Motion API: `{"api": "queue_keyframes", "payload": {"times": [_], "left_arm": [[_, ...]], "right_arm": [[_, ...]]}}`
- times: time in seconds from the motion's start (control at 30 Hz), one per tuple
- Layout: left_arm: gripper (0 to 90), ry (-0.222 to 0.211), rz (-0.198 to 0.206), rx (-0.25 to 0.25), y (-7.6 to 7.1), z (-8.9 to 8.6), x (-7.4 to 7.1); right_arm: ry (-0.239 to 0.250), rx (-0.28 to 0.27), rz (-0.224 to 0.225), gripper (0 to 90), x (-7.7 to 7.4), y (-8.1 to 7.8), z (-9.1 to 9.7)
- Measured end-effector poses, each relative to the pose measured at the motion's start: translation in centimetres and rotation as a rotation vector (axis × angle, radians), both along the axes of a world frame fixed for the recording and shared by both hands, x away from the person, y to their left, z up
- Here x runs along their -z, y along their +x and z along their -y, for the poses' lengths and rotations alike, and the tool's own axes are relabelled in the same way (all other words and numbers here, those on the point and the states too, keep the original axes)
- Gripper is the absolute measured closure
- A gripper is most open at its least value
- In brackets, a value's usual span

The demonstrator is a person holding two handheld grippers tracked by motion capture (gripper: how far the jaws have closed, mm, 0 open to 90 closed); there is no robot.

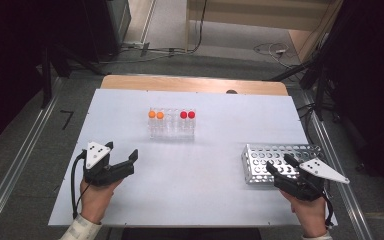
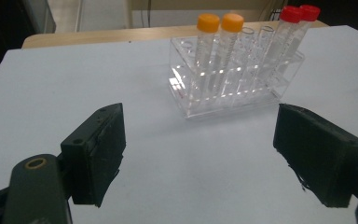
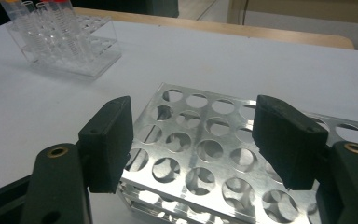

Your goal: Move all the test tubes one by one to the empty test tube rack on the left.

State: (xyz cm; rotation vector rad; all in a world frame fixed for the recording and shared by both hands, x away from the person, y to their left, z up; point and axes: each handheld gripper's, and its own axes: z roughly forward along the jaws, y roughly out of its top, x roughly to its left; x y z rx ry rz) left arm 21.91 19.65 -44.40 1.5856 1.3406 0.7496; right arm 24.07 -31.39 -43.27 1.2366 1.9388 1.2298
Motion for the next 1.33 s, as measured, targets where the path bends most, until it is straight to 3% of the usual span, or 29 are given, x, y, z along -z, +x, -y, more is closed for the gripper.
{"api": "queue_keyframes", "payload": {"times": [0.23, 0.7, 1.03, 1.33], "left_arm": [[16.4, 0.004, -0.013, -0.045, -1.0, -1.5, 0.8], [14.6, 0.012, -0.039, -0.133, -1.0, -4.1, 2.3], [14.6, 0.019, -0.056, -0.165, -1.1, -5.5, 3.3], [14.1, 0.001, -0.105, -0.192, -0.8, -6.7, 4.5]], "right_arm": [[-0.001, 0.046, 0.0, 27.5, 0.3, -0.4, 1.9], [-0.013, 0.127, 0.003, 27.4, 1.0, -0.5, 4.7], [-0.001, 0.186, -0.01, 27.0, 1.6, -0.4, 6.4], [0.005, 0.21, -0.008, 26.1, 1.7, -0.4, 7.1]]}}
